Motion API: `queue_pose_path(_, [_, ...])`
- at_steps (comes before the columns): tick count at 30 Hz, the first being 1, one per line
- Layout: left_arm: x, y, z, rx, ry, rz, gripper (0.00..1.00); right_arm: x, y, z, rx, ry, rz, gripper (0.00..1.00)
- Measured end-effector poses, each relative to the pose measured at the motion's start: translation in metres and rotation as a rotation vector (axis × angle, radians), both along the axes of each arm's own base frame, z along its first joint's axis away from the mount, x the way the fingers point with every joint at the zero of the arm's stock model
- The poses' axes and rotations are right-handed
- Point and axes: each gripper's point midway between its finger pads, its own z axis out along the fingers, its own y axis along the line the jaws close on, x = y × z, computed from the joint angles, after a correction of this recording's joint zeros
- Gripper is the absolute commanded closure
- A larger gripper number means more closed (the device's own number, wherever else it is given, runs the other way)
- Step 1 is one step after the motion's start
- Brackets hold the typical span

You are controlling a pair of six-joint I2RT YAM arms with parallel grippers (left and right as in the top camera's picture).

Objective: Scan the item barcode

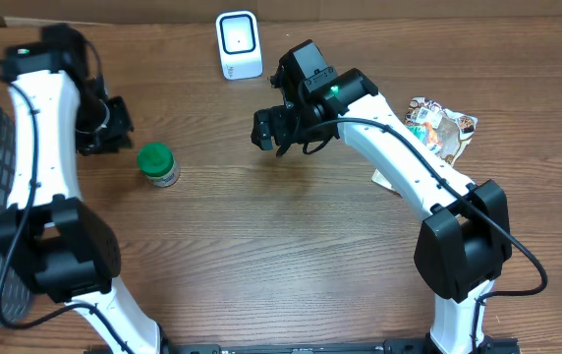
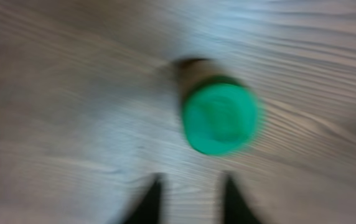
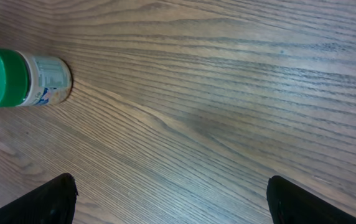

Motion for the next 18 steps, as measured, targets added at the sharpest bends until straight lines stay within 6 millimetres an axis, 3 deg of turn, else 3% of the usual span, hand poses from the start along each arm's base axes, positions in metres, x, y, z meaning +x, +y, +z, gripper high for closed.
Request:
queue_pose_path(4, [-0.002, 0.017, -0.021, 0.149, 0.032, 0.102, 0.96, -0.001, -0.001, -0.001, -0.006, 0.004, -0.001, 0.05])
queue_pose_path(10, [-0.002, 0.033, -0.056, 0.236, 0.018, 0.186, 0.96, -0.002, -0.002, -0.001, -0.012, 0.007, -0.003, 0.05])
queue_pose_path(18, [0.017, 0.029, -0.096, 0.214, -0.084, 0.18, 0.96, -0.002, -0.003, -0.002, -0.014, 0.008, -0.003, 0.05])
